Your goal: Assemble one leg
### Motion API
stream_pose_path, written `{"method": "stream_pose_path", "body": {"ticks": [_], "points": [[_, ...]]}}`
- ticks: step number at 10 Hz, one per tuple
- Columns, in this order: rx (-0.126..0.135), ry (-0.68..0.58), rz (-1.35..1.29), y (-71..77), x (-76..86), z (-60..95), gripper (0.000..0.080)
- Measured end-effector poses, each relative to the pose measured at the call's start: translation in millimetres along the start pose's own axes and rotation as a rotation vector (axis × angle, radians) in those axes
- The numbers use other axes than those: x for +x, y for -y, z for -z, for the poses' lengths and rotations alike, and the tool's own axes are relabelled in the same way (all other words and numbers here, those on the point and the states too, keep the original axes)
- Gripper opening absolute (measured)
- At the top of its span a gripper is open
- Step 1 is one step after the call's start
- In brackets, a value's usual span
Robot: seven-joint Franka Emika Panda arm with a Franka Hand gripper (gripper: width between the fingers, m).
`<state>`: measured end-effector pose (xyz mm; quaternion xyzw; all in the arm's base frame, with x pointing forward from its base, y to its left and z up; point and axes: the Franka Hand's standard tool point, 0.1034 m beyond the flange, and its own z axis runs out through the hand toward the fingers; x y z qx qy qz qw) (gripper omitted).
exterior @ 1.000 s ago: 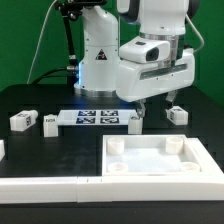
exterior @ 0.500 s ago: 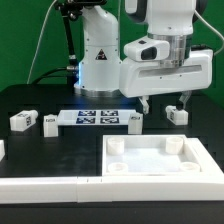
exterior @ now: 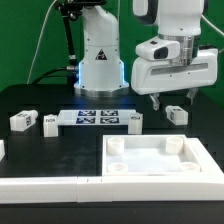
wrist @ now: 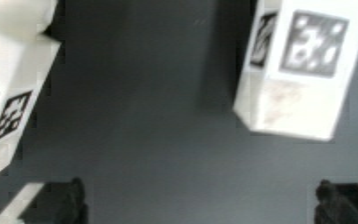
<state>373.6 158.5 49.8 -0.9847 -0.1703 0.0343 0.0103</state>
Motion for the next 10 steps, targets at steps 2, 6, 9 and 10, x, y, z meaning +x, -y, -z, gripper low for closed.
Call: {"method": "stream_pose_path", "body": {"ticks": [2,6,9,10], "points": [[-0.003,0.039,0.004,0.0,-3.2,-0.3,0.0649],[-0.023,0.277,-0.036,1.1,-6.3,-4.1,0.0649],[-0.026,0.522,-0.03,8.7,-13.0,-16.1,0.0649],[-0.025,0.587,-0.029,11.2,-13.5,-17.1,0.0649]]}}
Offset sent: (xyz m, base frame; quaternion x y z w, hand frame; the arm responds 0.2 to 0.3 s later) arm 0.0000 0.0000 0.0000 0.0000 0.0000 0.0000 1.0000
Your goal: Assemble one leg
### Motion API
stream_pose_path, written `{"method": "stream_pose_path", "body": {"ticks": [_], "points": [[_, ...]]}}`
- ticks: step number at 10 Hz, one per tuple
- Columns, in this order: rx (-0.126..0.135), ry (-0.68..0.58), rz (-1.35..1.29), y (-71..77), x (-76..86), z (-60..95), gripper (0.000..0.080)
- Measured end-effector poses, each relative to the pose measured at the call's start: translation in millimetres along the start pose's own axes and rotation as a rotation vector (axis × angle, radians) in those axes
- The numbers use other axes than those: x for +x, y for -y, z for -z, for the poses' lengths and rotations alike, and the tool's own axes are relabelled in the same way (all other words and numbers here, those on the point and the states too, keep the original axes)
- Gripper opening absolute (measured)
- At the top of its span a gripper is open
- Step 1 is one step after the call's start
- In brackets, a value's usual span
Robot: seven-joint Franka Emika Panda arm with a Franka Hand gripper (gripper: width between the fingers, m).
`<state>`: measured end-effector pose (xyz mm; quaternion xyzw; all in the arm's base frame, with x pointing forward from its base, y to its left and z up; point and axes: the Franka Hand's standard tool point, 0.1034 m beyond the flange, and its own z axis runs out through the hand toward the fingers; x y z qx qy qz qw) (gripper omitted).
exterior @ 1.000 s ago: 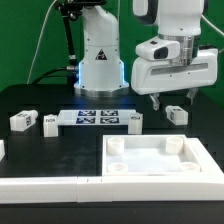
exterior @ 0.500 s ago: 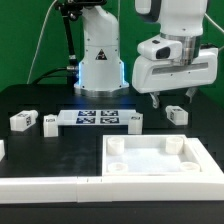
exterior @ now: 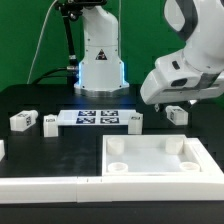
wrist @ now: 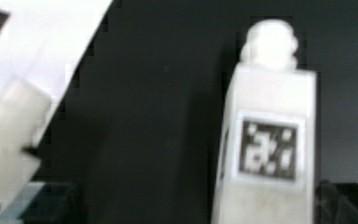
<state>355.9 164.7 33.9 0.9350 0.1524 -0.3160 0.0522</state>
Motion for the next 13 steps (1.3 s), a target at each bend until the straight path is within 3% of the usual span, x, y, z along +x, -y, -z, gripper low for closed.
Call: {"method": "stream_pose_path", "body": {"ticks": [1,3,5,9,12,13], "points": [[-0.006,0.128,0.003,5.3,-5.5,-0.9,0.0649],[-0.004,0.239,-0.002,11.1,-1.6,-1.8,0.0649],[-0.001,0.221,-0.007,12.8,2.4,-4.3,0.0649],[0.0,0.253,-0.01,14.2,0.3,-28.3,0.0649],[-0.001,0.261,-0.008,14.5,-1.3,-32.1,0.0649],[-0.001,0.261,-0.008,14.5,-1.3,-32.1,0.0525]]}}
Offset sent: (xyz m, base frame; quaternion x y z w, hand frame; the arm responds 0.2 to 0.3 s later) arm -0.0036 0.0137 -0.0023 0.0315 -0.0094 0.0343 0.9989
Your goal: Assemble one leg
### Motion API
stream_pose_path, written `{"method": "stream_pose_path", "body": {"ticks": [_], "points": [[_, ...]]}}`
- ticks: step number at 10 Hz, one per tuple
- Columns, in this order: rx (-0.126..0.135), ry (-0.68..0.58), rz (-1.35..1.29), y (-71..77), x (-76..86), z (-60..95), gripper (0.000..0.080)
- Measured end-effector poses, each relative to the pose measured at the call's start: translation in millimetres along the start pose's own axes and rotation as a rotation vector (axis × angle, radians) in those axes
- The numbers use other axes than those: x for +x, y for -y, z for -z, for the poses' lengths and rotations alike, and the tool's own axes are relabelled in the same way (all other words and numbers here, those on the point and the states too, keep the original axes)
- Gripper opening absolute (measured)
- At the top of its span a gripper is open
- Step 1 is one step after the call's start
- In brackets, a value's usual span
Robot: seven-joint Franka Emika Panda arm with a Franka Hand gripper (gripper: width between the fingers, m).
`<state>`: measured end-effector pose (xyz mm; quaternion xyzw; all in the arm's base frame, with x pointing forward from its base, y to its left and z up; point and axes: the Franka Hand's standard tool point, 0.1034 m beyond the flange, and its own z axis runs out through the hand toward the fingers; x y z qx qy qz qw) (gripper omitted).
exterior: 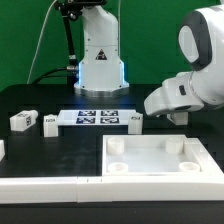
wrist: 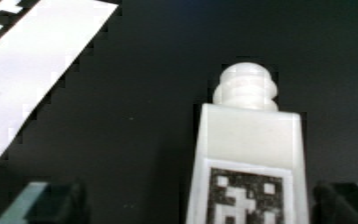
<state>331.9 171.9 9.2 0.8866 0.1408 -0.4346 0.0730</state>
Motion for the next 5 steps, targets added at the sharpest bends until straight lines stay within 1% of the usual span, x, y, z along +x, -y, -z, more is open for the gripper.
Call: {"method": "stream_pose_path", "body": {"ticks": [1,2,3,5], "points": [[0.0,0.0,0.0,0.0,0.0,0.0,0.0525],[0.0,0.0,0.0,0.0,0.0,0.0,0.0386],[0.0,0.0,0.0,0.0,0.0,0.0,0.0285],[0.0,0.0,0.0,0.0,0.0,0.0,0.0286]]}}
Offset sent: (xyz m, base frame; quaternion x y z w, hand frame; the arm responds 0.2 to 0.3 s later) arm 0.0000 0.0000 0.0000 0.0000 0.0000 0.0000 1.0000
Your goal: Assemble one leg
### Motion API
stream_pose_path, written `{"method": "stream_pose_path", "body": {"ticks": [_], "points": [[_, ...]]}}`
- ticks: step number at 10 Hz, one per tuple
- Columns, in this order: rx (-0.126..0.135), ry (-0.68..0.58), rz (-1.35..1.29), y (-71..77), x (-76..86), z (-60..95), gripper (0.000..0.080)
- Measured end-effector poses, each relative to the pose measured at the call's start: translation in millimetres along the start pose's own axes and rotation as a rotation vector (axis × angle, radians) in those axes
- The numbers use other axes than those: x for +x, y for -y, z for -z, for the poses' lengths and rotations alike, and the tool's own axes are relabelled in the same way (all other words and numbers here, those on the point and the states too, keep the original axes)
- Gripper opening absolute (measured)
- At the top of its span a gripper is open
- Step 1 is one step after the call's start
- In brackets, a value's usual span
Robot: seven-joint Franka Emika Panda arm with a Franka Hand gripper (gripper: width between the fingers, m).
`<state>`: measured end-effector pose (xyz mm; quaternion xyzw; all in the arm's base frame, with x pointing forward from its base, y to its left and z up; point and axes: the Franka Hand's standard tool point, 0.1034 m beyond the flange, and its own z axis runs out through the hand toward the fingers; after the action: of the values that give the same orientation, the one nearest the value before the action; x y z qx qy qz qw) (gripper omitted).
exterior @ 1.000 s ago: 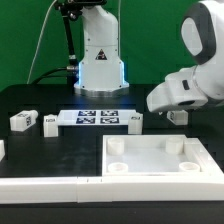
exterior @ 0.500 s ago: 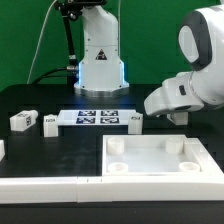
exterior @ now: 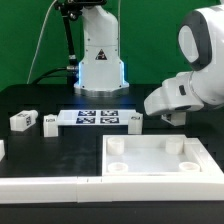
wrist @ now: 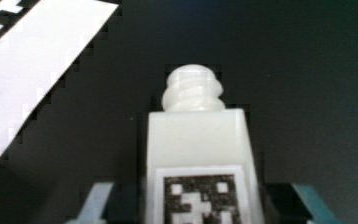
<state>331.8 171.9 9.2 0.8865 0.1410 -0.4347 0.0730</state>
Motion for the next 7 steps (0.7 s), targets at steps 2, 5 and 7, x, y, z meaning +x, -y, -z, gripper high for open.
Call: {"method": "stream_pose_path", "body": {"ticks": [2,5,7], "points": [[0.0,0.0,0.0,0.0,0.0,0.0,0.0286],[0.001,0.0,0.002,-0.8,0.1,0.2,0.0287],[0.008,-0.019,0.044,-12.3,-7.2,17.8,0.0287]]}}
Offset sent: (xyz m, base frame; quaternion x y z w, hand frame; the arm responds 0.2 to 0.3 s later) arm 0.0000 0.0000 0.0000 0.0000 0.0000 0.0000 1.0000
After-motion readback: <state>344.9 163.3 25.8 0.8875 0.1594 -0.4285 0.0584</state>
